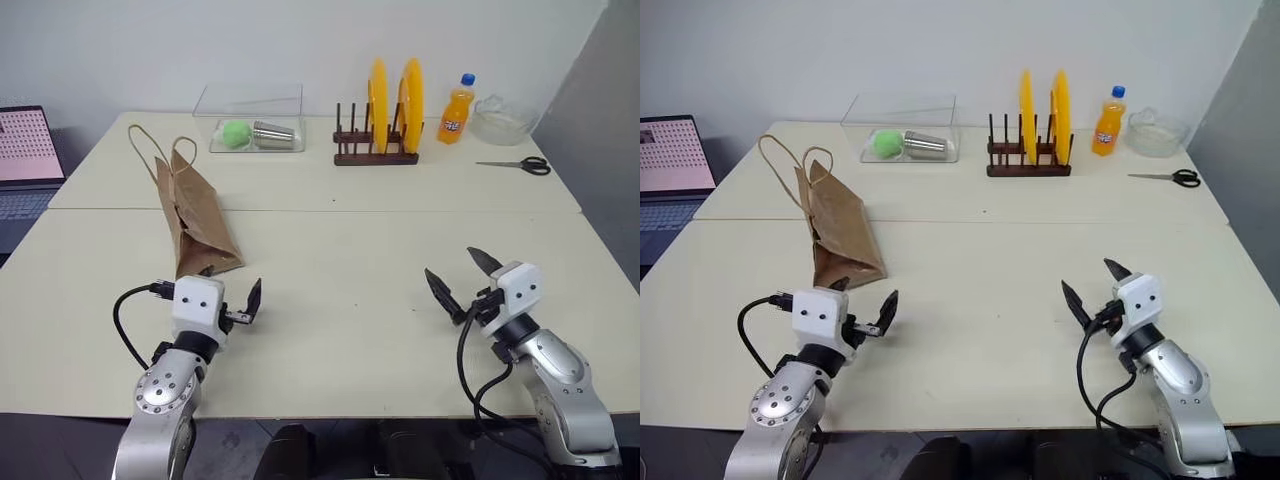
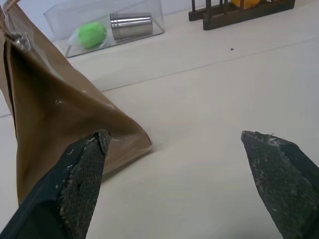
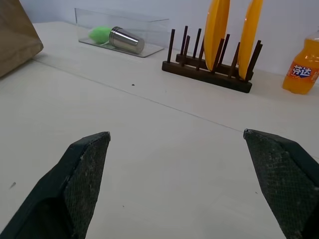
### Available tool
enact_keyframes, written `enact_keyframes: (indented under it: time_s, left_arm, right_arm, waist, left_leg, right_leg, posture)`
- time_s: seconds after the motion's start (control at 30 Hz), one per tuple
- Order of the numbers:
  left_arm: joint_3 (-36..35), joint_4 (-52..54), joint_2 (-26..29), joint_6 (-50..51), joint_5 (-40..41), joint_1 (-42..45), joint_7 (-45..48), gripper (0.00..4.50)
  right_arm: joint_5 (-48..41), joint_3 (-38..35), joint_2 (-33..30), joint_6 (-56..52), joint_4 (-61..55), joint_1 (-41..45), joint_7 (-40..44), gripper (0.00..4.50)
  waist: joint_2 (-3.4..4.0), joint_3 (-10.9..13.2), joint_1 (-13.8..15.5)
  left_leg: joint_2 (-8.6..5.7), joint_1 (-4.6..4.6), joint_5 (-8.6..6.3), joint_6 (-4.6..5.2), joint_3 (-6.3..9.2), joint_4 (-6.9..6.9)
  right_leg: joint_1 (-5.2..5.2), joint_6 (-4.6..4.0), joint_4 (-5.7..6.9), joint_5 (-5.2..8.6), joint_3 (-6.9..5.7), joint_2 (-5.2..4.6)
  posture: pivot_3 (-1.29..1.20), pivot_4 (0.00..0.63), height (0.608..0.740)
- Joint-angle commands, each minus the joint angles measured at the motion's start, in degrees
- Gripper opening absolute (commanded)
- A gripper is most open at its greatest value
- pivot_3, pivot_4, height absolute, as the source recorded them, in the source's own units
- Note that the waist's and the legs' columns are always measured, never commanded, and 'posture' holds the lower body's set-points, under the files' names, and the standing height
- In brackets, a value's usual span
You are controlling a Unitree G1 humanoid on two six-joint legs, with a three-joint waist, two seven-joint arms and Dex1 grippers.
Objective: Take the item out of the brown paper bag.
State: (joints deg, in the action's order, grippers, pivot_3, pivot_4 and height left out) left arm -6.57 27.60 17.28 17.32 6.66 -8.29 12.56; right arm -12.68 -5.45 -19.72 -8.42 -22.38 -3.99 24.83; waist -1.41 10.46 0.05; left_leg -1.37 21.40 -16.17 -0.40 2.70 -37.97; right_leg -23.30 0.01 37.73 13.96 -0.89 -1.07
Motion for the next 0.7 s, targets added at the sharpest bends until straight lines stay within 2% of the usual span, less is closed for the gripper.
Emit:
enact_keyframes:
  time_s: [0.03,0.7]
  left_arm:
    - [0.03,1.39,0.06,-1.06,1.08,1.29,1.28,4.48]
    - [-1.73,2.48,-2.53,-0.03,-3.22,1.96,-4.97,4.48]
  right_arm:
    - [-0.2,-0.24,0.12,0.16,-2.77,0.52,-0.82,4.5]
    - [-0.89,1.66,-1.25,-1.41,-2.87,2.05,1.59,4.5]
  waist:
    - [0.0,0.0,-0.01]
    - [0.0,0.0,-0.02]
  left_leg:
    - [0.0,-0.01,0.0,0.0,-0.01,0.0]
    - [0.0,-0.01,0.0,0.0,-0.01,0.0]
  right_leg:
    - [0.0,0.0,0.0,0.0,0.01,0.0]
    - [0.0,0.0,0.0,0.0,0.01,0.0]
  posture:
    - [0.0,0.15,0.74]
    - [0.0,0.15,0.74]
